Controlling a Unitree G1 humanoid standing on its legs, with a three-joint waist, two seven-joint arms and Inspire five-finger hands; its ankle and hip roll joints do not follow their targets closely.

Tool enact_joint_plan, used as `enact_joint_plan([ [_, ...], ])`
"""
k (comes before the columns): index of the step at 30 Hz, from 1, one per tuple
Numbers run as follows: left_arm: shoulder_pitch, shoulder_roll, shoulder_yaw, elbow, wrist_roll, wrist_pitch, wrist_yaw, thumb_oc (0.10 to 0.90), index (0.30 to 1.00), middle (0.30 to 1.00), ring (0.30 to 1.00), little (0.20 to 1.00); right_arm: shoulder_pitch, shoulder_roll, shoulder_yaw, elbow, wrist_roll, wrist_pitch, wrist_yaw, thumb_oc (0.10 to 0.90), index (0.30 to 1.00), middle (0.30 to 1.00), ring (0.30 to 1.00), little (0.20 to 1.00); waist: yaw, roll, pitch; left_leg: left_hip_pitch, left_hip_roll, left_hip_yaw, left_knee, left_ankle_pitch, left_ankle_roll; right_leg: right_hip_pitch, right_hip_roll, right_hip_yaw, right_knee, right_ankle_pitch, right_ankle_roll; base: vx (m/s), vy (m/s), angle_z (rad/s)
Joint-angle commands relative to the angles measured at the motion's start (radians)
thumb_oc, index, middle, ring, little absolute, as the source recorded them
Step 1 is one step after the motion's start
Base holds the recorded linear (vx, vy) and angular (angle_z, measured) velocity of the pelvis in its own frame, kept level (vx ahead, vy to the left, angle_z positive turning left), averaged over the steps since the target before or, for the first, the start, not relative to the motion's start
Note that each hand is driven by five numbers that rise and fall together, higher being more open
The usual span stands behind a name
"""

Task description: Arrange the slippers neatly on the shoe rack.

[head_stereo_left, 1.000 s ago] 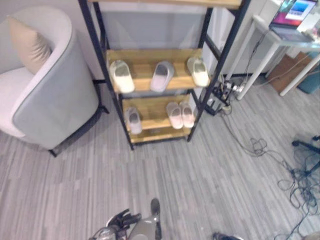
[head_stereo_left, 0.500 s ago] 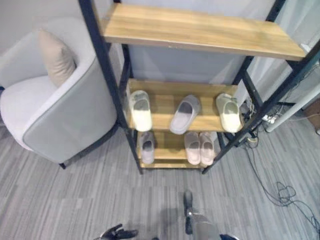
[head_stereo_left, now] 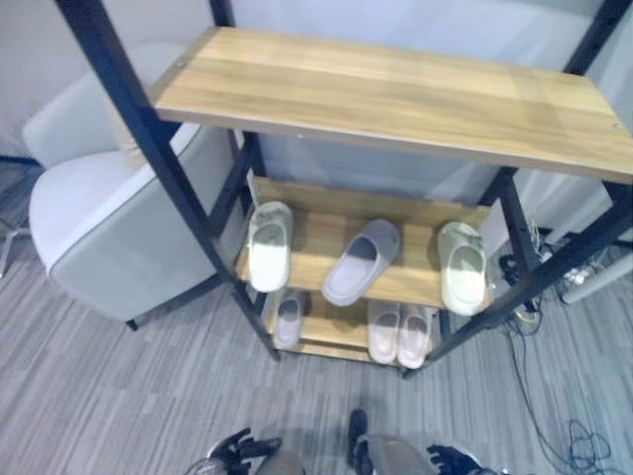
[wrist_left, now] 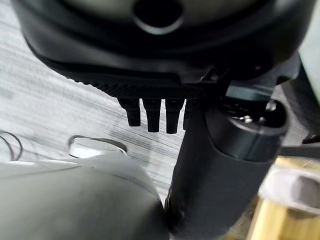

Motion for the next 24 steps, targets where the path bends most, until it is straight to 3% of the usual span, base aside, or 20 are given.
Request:
enact_joint_plan([
  [1,0.03,-0.035,-0.028,0.001,-0.005,-0.012,0.01,0.8,0.9,0.9,0.9,0.9,0.026,-0.054,0.019,-0.036,0.002,-0.003,-0.013,0.8,0.9,0.9,0.9,0.9,-0.004,0.003,-0.01,-0.044,0.043,0.033,-0.274,0.153,0.035,0.164,-0.019,0.019,-0.093,-0.078,0.085,0.13,0.058,0.12],
  [2,0.034,-0.034,-0.019,0.025,0.006,-0.009,0.015,0.8,0.9,0.9,0.9,0.9,0.025,-0.046,0.012,-0.031,0.011,-0.008,-0.014,0.8,0.9,0.9,0.9,0.9,0.0,0.001,-0.021,-0.041,0.032,0.0,-0.319,0.181,0.025,0.173,-0.014,0.032,-0.095,-0.087,0.089,0.09,0.048,0.04],
  [5,0.044,-0.03,-0.013,0.048,0.039,-0.007,0.012,0.8,0.9,0.9,0.9,0.9,0.039,-0.032,0.005,-0.013,0.021,-0.011,-0.002,0.8,0.9,0.9,0.9,0.9,-0.006,0.0,-0.049,-0.008,0.007,-0.037,-0.367,0.173,0.033,0.185,-0.012,0.054,-0.108,-0.082,0.094,0.1,0.095,-0.24],
  [24,0.077,-0.018,-0.009,0.044,0.083,-0.001,-0.007,0.8,0.9,0.9,0.9,0.9,0.082,0.003,-0.045,0.053,0.045,0.002,0.007,0.8,0.9,0.9,0.9,0.9,-0.037,0.016,-0.116,0.136,-0.013,0.029,-0.484,0.164,0.074,0.232,-0.031,0.13,-0.161,-0.044,0.126,0.04,0.06,-0.26],
])
